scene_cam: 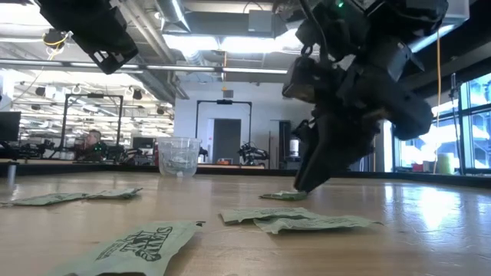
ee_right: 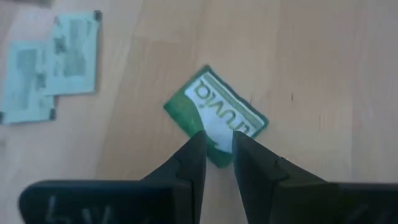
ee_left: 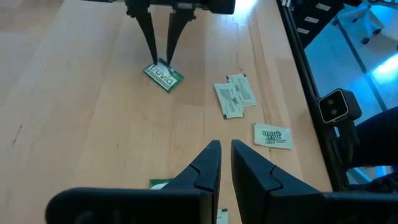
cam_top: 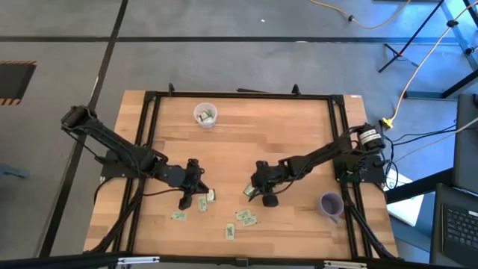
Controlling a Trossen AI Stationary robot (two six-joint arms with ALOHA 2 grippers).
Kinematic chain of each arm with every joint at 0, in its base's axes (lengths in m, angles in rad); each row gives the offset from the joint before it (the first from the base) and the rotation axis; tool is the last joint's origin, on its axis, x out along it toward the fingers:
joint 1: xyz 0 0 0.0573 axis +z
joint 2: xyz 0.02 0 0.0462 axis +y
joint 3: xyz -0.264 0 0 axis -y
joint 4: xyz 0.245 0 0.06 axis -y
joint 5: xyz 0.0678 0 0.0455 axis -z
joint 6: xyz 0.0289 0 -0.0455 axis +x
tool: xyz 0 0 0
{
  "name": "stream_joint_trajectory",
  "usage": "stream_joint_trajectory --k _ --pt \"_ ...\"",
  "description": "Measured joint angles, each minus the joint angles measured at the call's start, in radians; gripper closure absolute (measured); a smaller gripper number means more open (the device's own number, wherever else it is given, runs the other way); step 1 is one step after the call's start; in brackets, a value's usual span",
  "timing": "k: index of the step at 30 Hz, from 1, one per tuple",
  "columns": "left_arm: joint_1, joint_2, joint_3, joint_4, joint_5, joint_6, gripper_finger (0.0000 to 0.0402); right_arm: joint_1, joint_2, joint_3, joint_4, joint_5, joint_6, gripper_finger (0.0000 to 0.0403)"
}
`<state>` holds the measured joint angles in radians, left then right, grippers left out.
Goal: Pick and place items into bin
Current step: Put the truvia packet into the transparent bin
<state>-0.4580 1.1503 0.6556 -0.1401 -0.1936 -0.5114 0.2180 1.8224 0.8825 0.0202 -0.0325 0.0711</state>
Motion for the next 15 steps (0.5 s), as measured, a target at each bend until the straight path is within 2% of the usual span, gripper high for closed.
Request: stream_joint_trajectory --k 4,15 --pt "0.000 0.000 0.000 0.000 0.000 0.000 0.0371 0.000 0.020 0.002 0.003 0.001 0.000 0.0328" --pt "0.000 0.000 0.000 -0.007 -0.011 0.000 0.0371 0.000 0.030 0.003 0.009 0.021 -0.004 0.0394"
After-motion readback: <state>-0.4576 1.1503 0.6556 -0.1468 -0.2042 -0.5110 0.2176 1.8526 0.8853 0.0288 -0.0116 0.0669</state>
